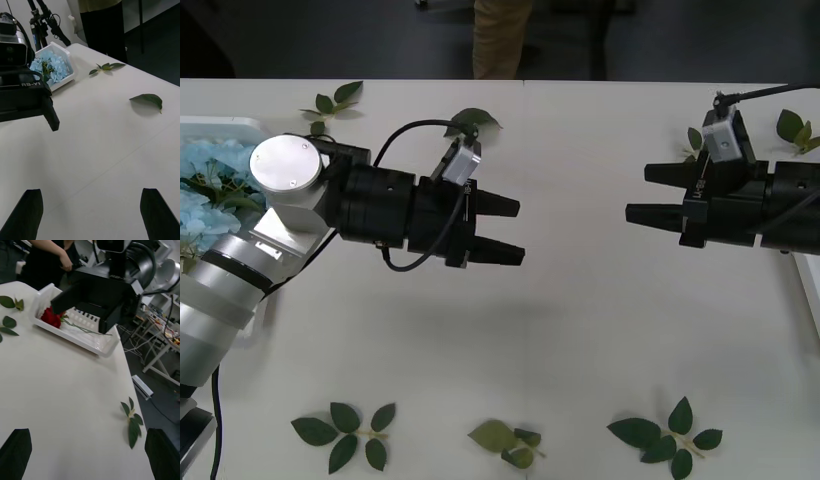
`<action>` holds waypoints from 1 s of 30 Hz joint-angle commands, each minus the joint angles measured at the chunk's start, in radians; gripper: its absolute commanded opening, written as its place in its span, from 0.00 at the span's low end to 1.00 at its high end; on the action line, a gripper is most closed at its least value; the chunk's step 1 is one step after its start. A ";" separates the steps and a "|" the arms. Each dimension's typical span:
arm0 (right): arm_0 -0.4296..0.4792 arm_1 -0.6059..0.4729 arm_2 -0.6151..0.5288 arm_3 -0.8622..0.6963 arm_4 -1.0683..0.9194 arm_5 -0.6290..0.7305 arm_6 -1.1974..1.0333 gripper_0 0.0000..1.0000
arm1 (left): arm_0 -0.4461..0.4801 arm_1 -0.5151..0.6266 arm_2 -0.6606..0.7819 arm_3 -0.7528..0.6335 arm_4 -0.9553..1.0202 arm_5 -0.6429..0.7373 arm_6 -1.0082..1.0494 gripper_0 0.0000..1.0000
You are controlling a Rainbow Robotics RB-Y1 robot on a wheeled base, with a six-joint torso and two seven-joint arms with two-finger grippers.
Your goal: Place the red flowers into the right box and the blue flowers into the left box. If a person shows an open palm, hand one flower to the person first, then continue sorting.
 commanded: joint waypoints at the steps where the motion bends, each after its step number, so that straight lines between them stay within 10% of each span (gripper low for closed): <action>1: 0.008 -0.037 0.018 -0.009 -0.044 -0.021 0.022 0.75 | -0.058 0.057 0.079 -0.031 -0.014 0.144 -0.027 0.88; 10: 0.007 -0.003 0.031 -0.009 -0.050 -0.066 0.030 0.75 | -0.054 0.112 0.253 -0.031 -0.048 0.434 -0.027 0.88; 30: 0.007 0.009 0.031 -0.009 -0.067 -0.069 0.042 0.75 | 0.159 0.114 0.386 -0.142 -0.042 0.337 -0.027 0.88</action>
